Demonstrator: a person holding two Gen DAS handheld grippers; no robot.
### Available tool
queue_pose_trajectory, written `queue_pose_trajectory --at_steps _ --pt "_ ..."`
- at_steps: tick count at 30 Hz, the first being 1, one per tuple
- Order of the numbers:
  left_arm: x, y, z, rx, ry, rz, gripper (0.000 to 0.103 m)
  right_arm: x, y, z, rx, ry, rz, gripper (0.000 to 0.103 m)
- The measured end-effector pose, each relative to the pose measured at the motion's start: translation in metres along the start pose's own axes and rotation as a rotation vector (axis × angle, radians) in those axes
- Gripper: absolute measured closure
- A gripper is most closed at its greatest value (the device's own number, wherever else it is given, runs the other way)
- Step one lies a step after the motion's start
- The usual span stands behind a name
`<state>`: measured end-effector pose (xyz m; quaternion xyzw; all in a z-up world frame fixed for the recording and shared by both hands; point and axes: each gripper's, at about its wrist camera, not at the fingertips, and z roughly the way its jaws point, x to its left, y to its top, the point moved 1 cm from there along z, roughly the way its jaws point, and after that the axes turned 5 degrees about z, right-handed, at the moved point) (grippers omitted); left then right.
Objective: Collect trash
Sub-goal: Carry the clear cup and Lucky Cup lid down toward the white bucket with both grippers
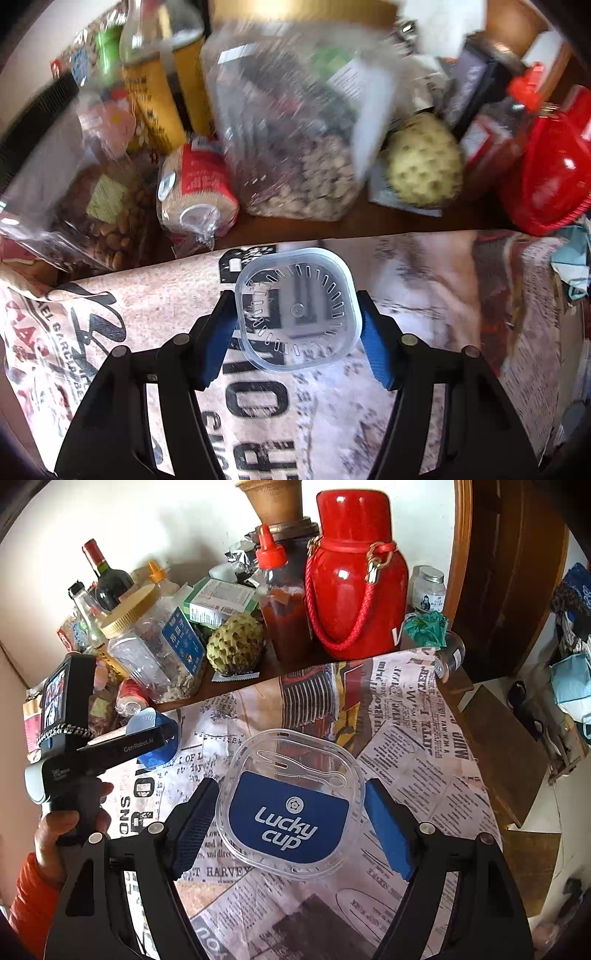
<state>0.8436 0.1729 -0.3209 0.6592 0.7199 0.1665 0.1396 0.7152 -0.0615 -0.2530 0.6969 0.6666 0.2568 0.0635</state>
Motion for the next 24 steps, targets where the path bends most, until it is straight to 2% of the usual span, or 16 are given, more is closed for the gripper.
queue_pose_trajectory --at_steps 5,11,17,20,24 --pt "-0.028 -0.009 -0.047 -0.061 -0.019 0.043 0.04 -0.011 0.004 -0.031 -0.04 0.023 -0.012 0.025" --pt "-0.061 -0.029 -0.128 -0.152 -0.026 0.035 0.04 -0.031 0.003 -0.086 -0.113 0.073 -0.06 0.025" --pt "-0.09 -0.069 -0.224 -0.279 0.012 -0.034 0.04 -0.053 -0.012 -0.15 -0.184 0.153 -0.145 0.025" --pt "-0.106 -0.09 -0.266 -0.335 0.006 -0.074 0.04 -0.065 -0.022 -0.182 -0.215 0.188 -0.196 0.025" --pt "-0.129 -0.12 -0.32 -0.424 0.018 -0.083 0.04 -0.075 -0.032 -0.211 -0.242 0.219 -0.224 0.025"
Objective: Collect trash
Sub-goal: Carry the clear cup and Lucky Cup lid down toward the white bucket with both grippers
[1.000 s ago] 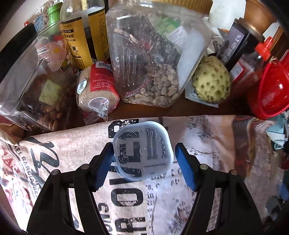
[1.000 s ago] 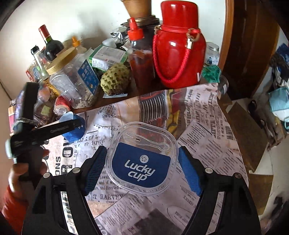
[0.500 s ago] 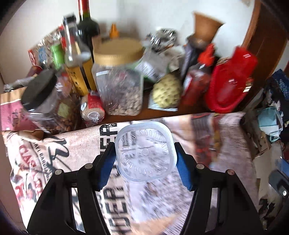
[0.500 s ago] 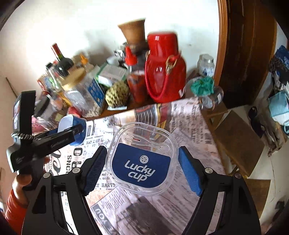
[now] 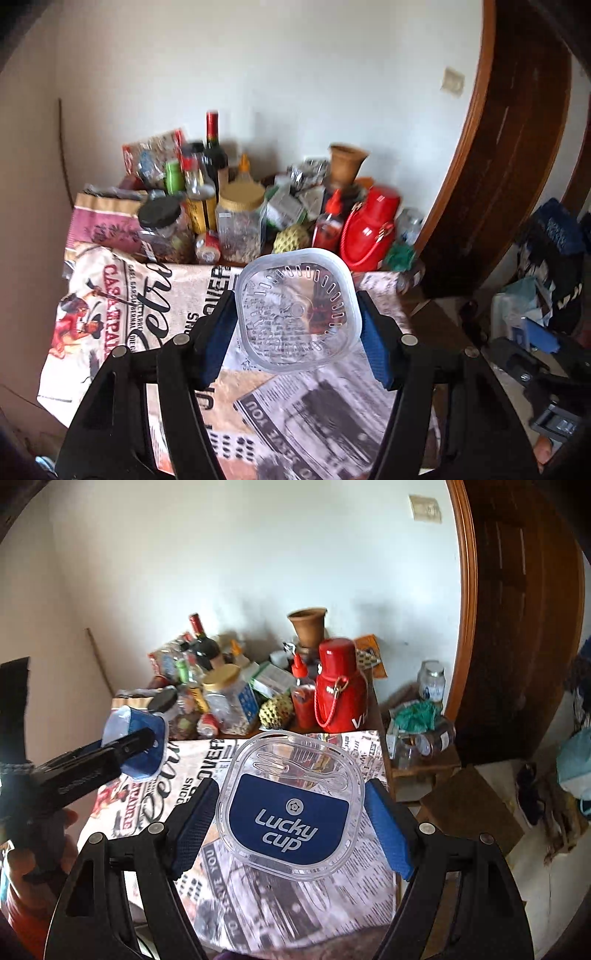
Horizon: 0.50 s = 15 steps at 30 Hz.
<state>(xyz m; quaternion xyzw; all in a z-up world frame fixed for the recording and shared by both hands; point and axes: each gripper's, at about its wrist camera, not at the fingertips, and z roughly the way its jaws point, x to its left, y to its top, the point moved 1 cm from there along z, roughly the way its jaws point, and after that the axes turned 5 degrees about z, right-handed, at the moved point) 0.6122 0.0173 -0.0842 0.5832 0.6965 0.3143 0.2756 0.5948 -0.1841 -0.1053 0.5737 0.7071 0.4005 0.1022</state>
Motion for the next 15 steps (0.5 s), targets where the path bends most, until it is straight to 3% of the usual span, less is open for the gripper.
queue_pose_trajectory --at_steps 9,15 --pt "-0.008 -0.018 -0.099 -0.107 -0.006 -0.003 0.04 0.014 -0.017 -0.061 -0.078 0.021 -0.023 0.025" --pt "0.009 -0.043 -0.144 -0.141 -0.028 0.004 0.04 0.038 -0.041 -0.093 -0.112 0.017 0.002 0.025"
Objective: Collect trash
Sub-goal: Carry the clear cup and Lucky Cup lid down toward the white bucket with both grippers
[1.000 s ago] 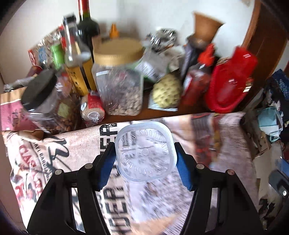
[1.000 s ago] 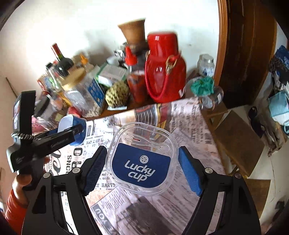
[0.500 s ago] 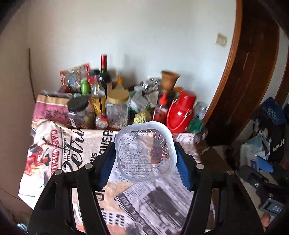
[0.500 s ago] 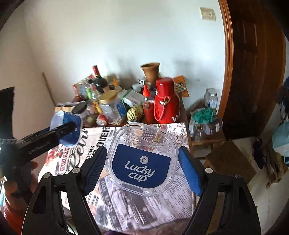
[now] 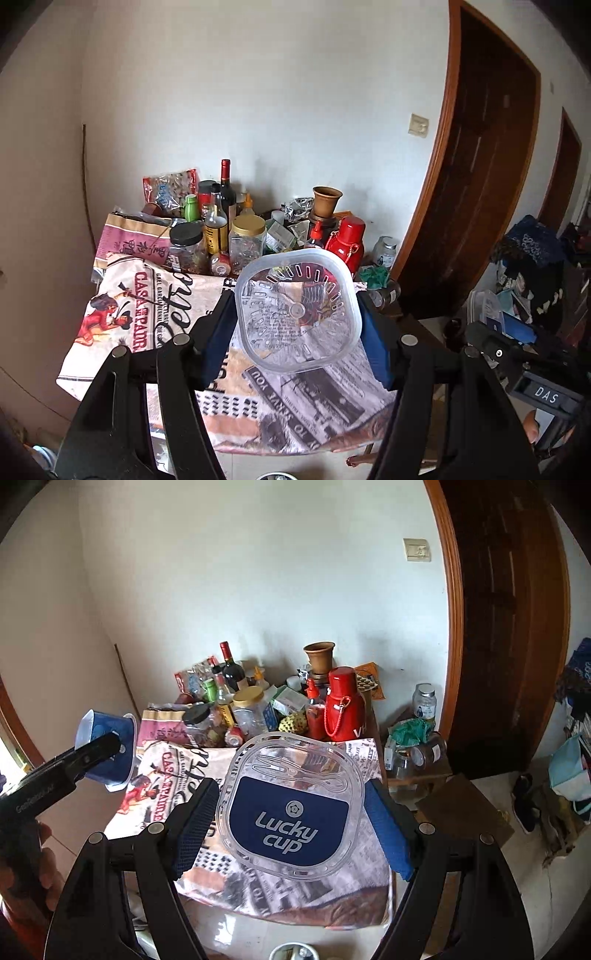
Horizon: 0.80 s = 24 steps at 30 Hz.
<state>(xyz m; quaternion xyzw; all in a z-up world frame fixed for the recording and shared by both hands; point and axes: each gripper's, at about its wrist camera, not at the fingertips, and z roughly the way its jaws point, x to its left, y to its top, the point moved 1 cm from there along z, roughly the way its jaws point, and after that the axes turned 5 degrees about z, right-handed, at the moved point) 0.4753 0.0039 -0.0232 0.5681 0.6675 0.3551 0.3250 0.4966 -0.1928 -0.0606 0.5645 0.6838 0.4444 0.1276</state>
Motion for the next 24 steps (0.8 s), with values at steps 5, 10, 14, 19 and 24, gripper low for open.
queue_pose_trajectory --at_steps 5,10,14,19,24 --pt "0.023 -0.029 -0.054 -0.012 -0.029 0.028 0.04 0.038 -0.032 -0.037 -0.042 -0.022 -0.011 0.025" --pt "0.049 -0.071 -0.108 0.001 -0.031 0.069 0.04 0.074 -0.076 -0.068 -0.046 -0.029 0.021 0.025" --pt "0.068 -0.105 -0.144 0.023 -0.043 0.074 0.04 0.097 -0.112 -0.089 -0.035 -0.041 0.031 0.025" --pt "0.083 -0.142 -0.175 0.069 -0.056 0.067 0.04 0.113 -0.142 -0.11 0.003 -0.052 0.044 0.025" --pt "0.085 -0.163 -0.183 0.123 -0.074 0.059 0.04 0.114 -0.164 -0.117 0.06 -0.073 0.041 0.026"
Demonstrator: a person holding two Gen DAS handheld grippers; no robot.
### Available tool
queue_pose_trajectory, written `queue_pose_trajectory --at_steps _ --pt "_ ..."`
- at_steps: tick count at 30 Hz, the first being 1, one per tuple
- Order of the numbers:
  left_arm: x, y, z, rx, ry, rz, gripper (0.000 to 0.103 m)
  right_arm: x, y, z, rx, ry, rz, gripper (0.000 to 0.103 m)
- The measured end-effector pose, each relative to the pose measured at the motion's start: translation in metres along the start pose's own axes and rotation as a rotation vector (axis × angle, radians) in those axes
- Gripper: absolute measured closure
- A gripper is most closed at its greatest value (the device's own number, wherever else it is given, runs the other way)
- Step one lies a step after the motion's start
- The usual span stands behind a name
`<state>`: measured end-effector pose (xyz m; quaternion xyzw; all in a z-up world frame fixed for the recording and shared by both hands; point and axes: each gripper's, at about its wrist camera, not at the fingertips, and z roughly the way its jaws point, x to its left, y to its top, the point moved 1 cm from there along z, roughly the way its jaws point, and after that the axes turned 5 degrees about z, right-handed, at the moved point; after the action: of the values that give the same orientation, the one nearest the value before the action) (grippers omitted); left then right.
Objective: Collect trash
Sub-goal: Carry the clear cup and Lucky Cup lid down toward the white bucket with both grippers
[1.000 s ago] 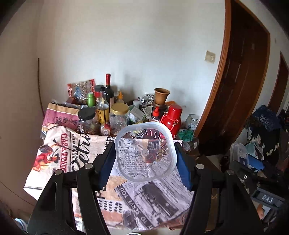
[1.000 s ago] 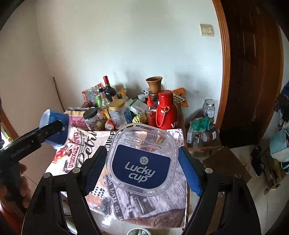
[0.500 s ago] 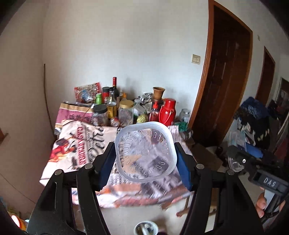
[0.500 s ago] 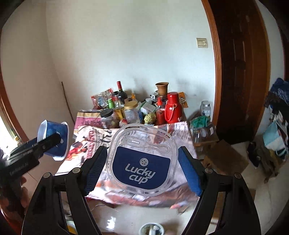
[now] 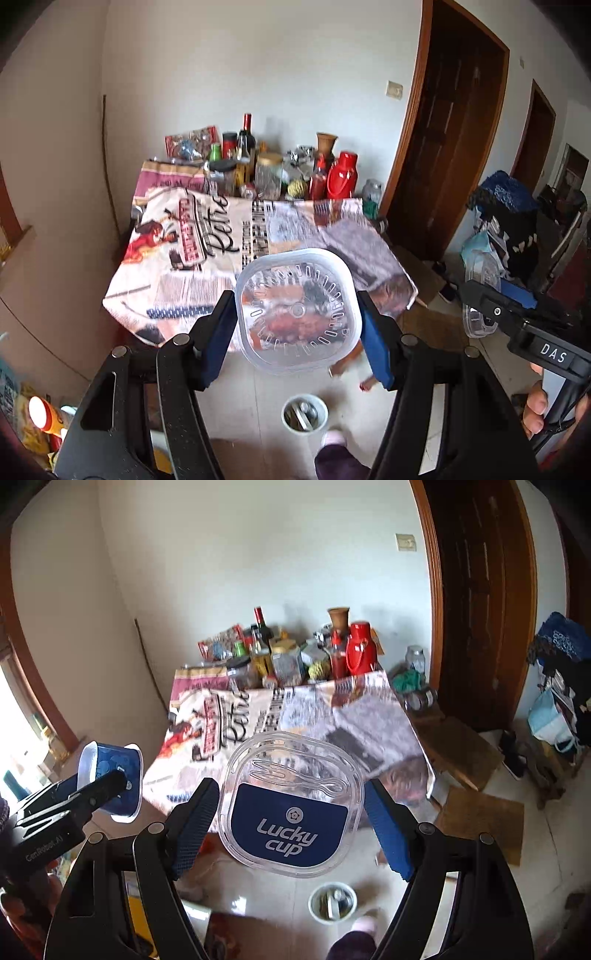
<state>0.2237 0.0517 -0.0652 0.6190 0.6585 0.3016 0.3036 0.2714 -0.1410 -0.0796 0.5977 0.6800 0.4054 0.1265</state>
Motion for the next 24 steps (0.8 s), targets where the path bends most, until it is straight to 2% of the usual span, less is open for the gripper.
queue_pose_trajectory --at_steps 8,15,19,24 --pt "-0.01 -0.037 0.027 0.092 0.035 -0.002 0.04 -0.026 -0.032 0.027 0.123 -0.005 0.012 0.026" --pt "-0.014 -0.082 0.093 0.187 0.059 -0.058 0.04 -0.055 -0.068 0.089 0.243 0.009 -0.021 0.026" --pt "-0.015 -0.125 0.135 0.234 0.115 -0.105 0.04 -0.072 -0.106 0.124 0.312 0.027 -0.055 0.026" --pt "-0.013 -0.2 0.196 0.368 0.131 -0.171 0.04 -0.101 -0.169 0.177 0.426 0.013 -0.075 0.026"
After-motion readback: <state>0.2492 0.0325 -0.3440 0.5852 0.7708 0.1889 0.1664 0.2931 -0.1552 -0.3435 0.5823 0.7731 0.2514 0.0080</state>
